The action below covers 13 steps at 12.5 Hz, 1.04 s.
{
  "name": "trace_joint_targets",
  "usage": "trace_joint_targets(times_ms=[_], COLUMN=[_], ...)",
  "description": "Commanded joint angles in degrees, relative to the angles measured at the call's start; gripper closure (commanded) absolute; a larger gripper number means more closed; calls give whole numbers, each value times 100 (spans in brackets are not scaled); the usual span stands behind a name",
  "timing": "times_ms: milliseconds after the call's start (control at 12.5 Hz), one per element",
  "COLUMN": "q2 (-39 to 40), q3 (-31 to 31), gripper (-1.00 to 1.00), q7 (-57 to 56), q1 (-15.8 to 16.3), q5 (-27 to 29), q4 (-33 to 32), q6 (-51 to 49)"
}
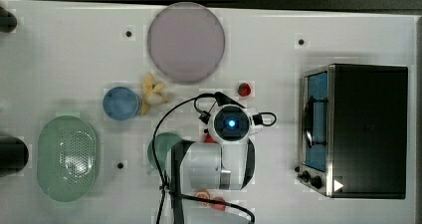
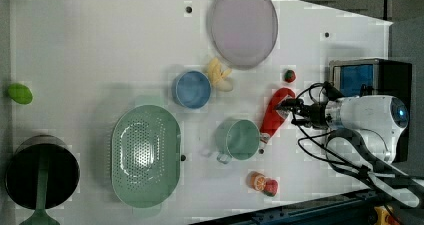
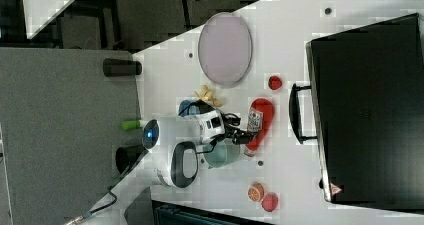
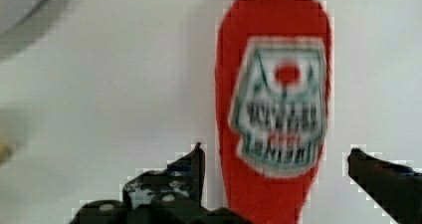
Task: Pick ketchup from plate and place it on table.
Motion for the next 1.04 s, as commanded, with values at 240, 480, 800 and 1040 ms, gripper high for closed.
trace_joint_targets(times_ms=[240, 480, 800, 1040], q2=[-999, -1553, -1859, -1865], q3=[45, 33, 40, 43], gripper=[-100, -100, -100, -100], q7=[340, 893, 1542, 1569], q1=[8, 6, 6, 7], q5=[34, 35, 36, 37], q4=[351, 987, 2160, 3015], q6=[-195, -1468, -3275, -4285])
